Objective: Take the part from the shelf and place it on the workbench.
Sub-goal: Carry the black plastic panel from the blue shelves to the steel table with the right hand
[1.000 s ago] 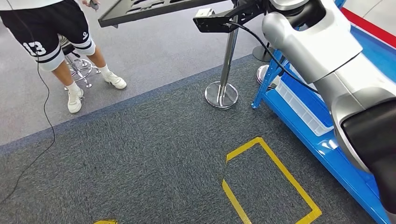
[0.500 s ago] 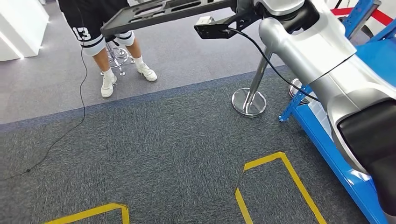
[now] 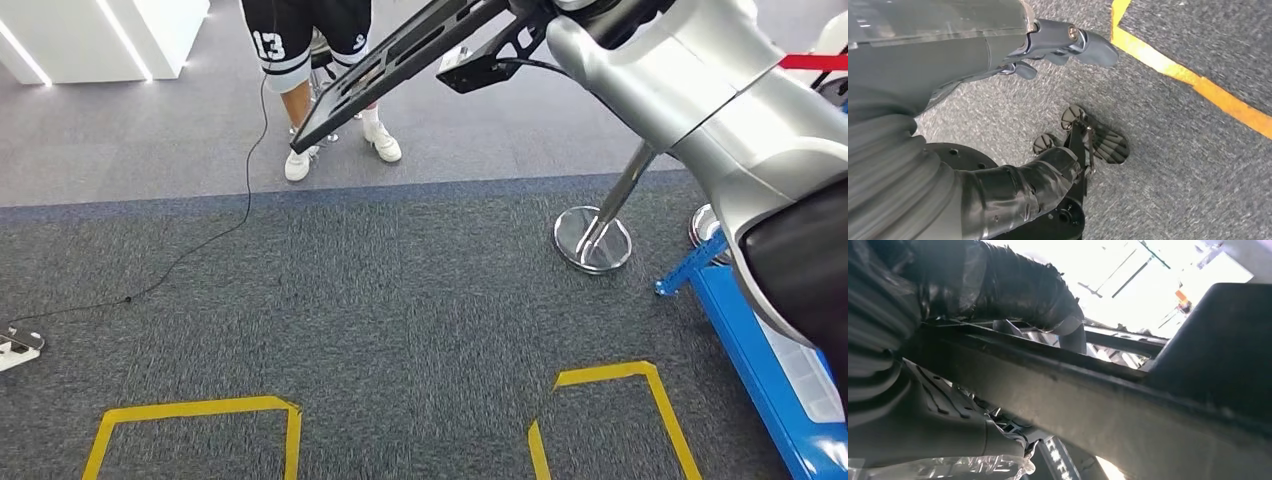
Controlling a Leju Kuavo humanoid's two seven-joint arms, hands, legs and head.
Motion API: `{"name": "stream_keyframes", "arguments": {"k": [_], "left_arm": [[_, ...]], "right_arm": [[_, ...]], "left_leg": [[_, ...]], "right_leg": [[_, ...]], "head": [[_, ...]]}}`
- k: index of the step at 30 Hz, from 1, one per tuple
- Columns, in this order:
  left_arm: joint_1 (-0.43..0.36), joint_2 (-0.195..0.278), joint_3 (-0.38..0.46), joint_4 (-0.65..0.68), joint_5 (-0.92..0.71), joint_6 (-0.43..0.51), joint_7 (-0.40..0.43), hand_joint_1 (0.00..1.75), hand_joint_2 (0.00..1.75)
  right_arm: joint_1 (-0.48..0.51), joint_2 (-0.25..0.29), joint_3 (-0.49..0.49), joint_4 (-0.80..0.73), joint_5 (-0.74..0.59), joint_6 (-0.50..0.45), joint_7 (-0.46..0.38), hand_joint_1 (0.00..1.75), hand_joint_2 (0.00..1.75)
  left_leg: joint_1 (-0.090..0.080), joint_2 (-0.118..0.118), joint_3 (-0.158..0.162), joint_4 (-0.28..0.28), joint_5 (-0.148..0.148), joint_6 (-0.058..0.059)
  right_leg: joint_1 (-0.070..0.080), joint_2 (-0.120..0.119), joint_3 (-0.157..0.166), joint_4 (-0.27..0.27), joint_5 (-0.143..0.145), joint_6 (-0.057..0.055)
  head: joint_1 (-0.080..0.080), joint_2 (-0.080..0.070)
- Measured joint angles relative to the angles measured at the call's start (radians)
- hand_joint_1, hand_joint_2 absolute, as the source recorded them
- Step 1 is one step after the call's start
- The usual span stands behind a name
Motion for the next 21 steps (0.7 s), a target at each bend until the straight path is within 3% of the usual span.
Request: {"name": "stream_keyframes", "arguments": {"k": [1,3,5,6,8,9,10,12,14,16,17,19,21], "left_arm": [[0.001,0.000,0.001,0.000,0.000,0.000,0.001,0.00,1.75],[0.003,0.001,0.004,0.000,0.000,0.000,0.002,0.00,1.75],[0.003,0.002,0.008,0.000,0.000,0.000,0.004,0.00,1.75],[0.002,0.002,0.009,0.000,-0.001,0.000,0.004,0.00,1.75],[0.000,0.003,0.012,0.000,-0.001,0.000,0.005,0.00,1.75],[-0.001,0.003,0.013,0.000,-0.002,0.000,0.005,0.00,1.75],[-0.001,0.002,0.014,0.000,-0.003,0.000,0.006,0.00,1.75],[0.001,0.001,0.015,0.000,-0.008,0.000,0.005,0.00,1.75],[0.001,0.000,0.015,0.000,-0.014,0.000,0.004,0.00,1.75],[0.002,0.000,0.015,0.000,-0.019,0.000,0.003,0.00,1.75],[0.004,0.000,0.015,0.000,-0.021,0.000,0.003,0.00,1.75],[0.005,0.001,0.015,0.000,-0.021,0.000,0.003,0.00,1.75],[0.004,0.001,0.015,0.000,-0.021,-0.001,0.002,0.00,1.75]], "right_arm": [[-0.002,0.000,0.006,0.006,-0.003,0.000,0.000,1.75,1.75],[-0.003,-0.002,0.021,0.013,-0.014,0.000,0.002,1.75,1.75],[-0.006,-0.008,0.031,0.018,-0.031,-0.001,0.007,1.75,1.75],[-0.007,-0.010,0.035,0.021,-0.039,-0.003,0.010,1.75,1.75],[-0.004,-0.016,0.042,0.026,-0.063,-0.013,0.024,1.75,1.75],[0.000,-0.019,0.044,0.027,-0.083,-0.024,0.035,1.75,1.75],[0.007,-0.021,0.042,0.028,-0.109,-0.040,0.050,1.75,1.75],[0.032,-0.026,0.019,0.022,-0.174,-0.092,0.090,1.75,1.75],[0.074,-0.029,-0.028,-0.001,-0.241,-0.150,0.125,1.75,1.75],[0.122,-0.026,-0.086,-0.032,-0.288,-0.185,0.144,1.75,1.75],[0.142,-0.022,-0.113,-0.046,-0.302,-0.192,0.148,1.75,1.75],[0.166,-0.012,-0.152,-0.066,-0.312,-0.197,0.153,1.75,1.75],[0.178,-0.009,-0.174,-0.081,-0.315,-0.198,0.156,1.75,1.75]], "left_leg": [[0.001,-0.011,0.002,-0.005,0.003,0.007],[0.004,-0.032,0.012,-0.020,0.010,0.019],[0.005,-0.051,0.017,-0.028,0.014,0.030],[0.005,-0.062,0.017,-0.027,0.014,0.034],[0.005,-0.088,0.017,-0.023,0.013,0.037],[0.006,-0.103,0.017,-0.020,0.012,0.037],[0.008,-0.118,0.017,-0.015,0.011,0.036],[0.011,-0.145,0.012,-0.003,0.007,0.030],[0.015,-0.168,0.001,0.006,0.006,0.020],[0.022,-0.191,-0.007,0.005,0.012,0.008],[0.022,-0.185,-0.011,0.008,0.010,0.002],[0.020,-0.136,-0.035,0.056,-0.020,-0.007],[0.020,-0.081,-0.088,0.171,-0.080,-0.014]], "right_leg": [[0.000,-0.009,0.003,-0.003,-0.001,0.005],[-0.004,0.019,-0.003,0.019,-0.022,0.011],[-0.008,0.077,-0.048,0.117,-0.075,0.012],[-0.008,0.095,-0.082,0.184,-0.103,0.012],[-0.009,0.107,-0.130,0.271,-0.119,0.015],[-0.010,0.109,-0.130,0.263,-0.099,0.016],[-0.013,0.114,-0.112,0.217,-0.064,0.017],[-0.020,0.153,-0.057,0.086,-0.001,0.017],[-0.021,0.189,-0.026,0.019,0.015,0.018],[-0.016,0.178,-0.020,0.012,0.014,0.014],[-0.015,0.164,-0.017,0.007,0.016,0.009],[-0.017,0.136,-0.012,-0.002,0.021,-0.002],[-0.012,0.108,-0.009,-0.005,0.021,-0.009]], "head": [[0.000,0.000],[0.001,0.000],[0.001,0.000],[0.001,0.000],[0.001,0.000],[0.001,0.000],[0.001,0.000],[0.001,0.000],[0.001,0.000],[0.001,0.000],[0.001,0.000],[-0.001,0.000],[-0.003,0.000]]}}
